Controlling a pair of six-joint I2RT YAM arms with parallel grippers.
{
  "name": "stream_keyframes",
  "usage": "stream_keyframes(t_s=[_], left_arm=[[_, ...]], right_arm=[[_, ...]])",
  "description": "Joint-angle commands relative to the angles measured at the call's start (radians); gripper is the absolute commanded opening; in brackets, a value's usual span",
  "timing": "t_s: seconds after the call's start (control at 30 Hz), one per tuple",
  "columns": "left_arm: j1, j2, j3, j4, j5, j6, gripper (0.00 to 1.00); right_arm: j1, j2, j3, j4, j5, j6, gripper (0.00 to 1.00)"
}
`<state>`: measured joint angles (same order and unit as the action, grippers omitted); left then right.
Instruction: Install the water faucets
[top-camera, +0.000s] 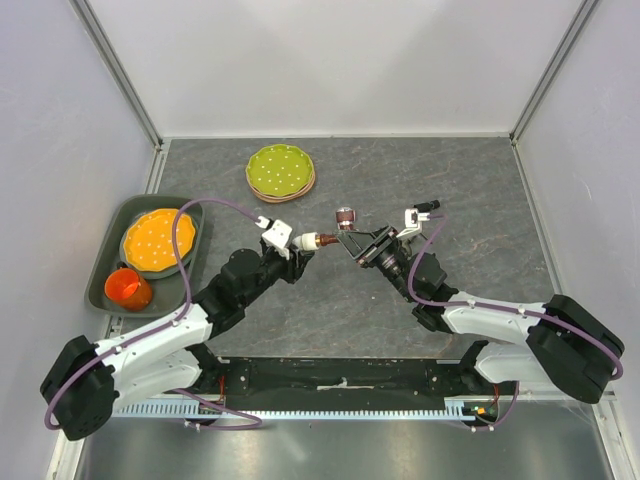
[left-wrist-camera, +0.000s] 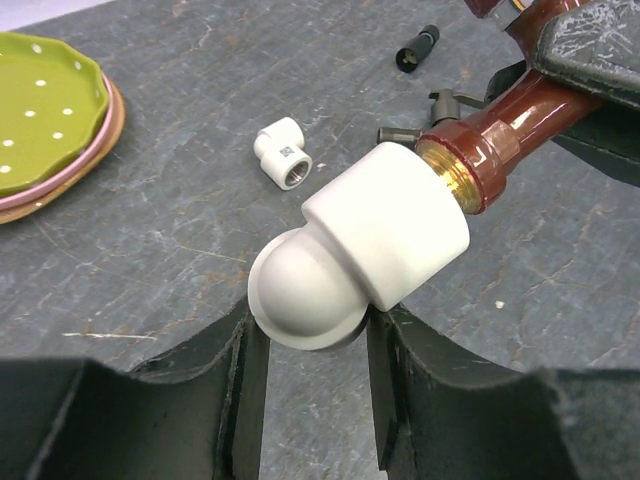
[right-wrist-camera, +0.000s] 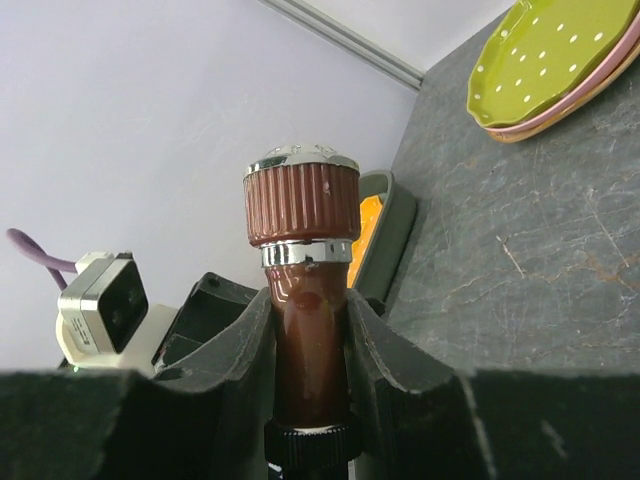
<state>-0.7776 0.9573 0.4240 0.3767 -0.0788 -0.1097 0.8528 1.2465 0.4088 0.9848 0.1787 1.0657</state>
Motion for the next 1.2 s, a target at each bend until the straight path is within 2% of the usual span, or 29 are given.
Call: stream_keyframes(t_s=[0.0, 0.27, 0.37, 0.5, 0.53, 0.6, 0.63, 0.8, 0.83, 0.93, 1.17], left_arm=[[-0.080, 0.004, 0.035, 0.180, -0.015, 0.211, 0.02], [-0.138, -0.003, -0.010, 0.235, -0.130, 0.318, 0.02], [-0.138, -0.006, -0.025, 0.241, -0.145, 0.297, 0.02], [-0.138, -0.002, -0.054, 0.284, -0.165, 0.211, 0.02], [-0.138, 0.003, -0.068, 0.295, -0.167, 0.194, 0.02], [-0.138, 0.018, -0.085, 0.327, -0.180, 0.147, 0.02], [-0.138, 0.026, -0.103, 0.341, -0.184, 0.134, 0.02], [-0.138, 0.054, -0.133, 0.389, -0.182, 0.030, 0.02], [-0.138, 0.064, -0.136, 0.389, -0.180, 0.015, 0.02], [-0.138, 0.081, -0.136, 0.384, -0.184, -0.068, 0.02], [-0.135, 0.121, -0.139, 0.370, -0.197, -0.156, 0.02]], right_arm=[[0.055, 0.028, 0.031, -0.115, -0.150, 0.068, 0.00], [0.055, 0.044, 0.039, -0.121, -0.176, 0.119, 0.00], [0.054, 0.033, 0.045, -0.150, -0.177, 0.108, 0.00], [0.054, 0.004, 0.045, -0.189, -0.159, 0.086, 0.16], [0.054, -0.002, 0.047, -0.198, -0.156, 0.079, 0.24], [0.054, -0.024, 0.051, -0.234, -0.150, 0.057, 0.30], [0.054, -0.030, 0.061, -0.248, -0.145, 0.051, 0.37], [0.055, -0.065, 0.081, -0.330, -0.124, -0.006, 0.48], [0.054, -0.068, 0.088, -0.340, -0.120, -0.013, 0.54], [0.054, -0.078, 0.099, -0.370, -0.111, -0.038, 0.60], [0.055, -0.117, 0.111, -0.416, -0.090, -0.087, 0.61]])
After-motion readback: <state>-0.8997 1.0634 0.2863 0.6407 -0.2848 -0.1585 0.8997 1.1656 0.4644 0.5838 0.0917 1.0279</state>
